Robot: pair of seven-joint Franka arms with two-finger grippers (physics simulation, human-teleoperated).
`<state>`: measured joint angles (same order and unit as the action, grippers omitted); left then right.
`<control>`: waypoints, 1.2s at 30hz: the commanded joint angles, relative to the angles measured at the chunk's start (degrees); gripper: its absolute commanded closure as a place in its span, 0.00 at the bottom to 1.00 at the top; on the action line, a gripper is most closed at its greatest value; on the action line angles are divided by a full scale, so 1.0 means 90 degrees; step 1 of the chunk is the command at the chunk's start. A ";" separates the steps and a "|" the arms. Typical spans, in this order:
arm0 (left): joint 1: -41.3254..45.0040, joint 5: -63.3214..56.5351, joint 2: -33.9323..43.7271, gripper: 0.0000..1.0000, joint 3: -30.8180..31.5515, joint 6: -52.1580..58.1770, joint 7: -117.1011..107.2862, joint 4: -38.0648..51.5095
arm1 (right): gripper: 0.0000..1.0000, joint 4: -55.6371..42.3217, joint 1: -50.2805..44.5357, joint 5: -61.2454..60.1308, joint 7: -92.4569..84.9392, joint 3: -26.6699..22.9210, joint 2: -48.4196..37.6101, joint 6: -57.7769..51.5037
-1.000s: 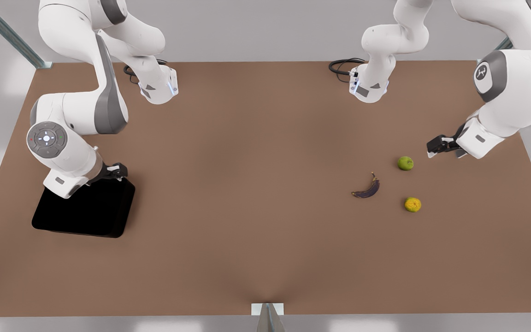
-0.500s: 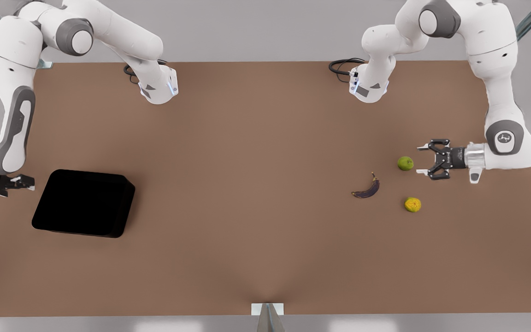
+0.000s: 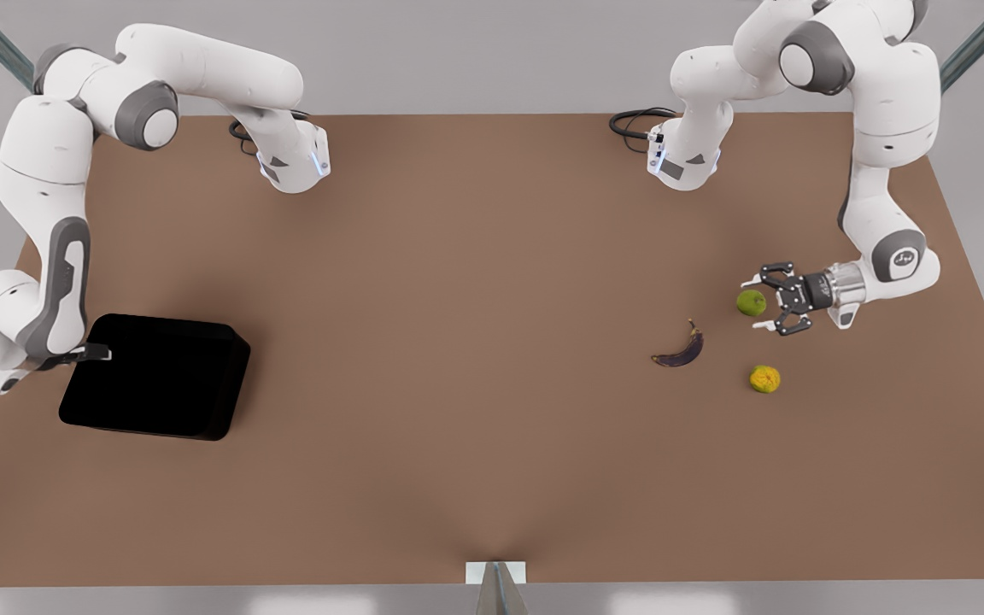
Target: Place the storage box in the middle with the right arm, and place the apple in the storage box with the left arm
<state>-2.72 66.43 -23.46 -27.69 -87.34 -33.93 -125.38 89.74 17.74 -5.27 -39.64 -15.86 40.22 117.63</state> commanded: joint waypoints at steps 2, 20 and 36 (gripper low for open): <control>0.0019 0.0031 -0.0011 0.00 0.0011 -0.0090 0.0058 -0.0033 | 0.00 -0.0010 0.0002 0.0000 0.0000 -0.0074 0.0092 0.0016; -0.0274 -0.0116 -0.1065 0.00 -0.0126 -0.0363 0.1485 -0.0082 | 0.79 0.0068 -0.0008 0.0058 -0.0361 -0.0162 0.0287 -0.0208; -0.0470 0.0480 -0.1593 0.00 -0.0126 -0.0451 0.2080 -0.0082 | 0.79 -0.0479 -0.1385 -0.0381 -0.0342 0.0160 0.0004 -0.0668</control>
<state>-6.94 69.15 -37.88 -28.83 -91.41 -15.21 -126.07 84.68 3.57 -8.83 -42.82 -14.41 40.26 111.61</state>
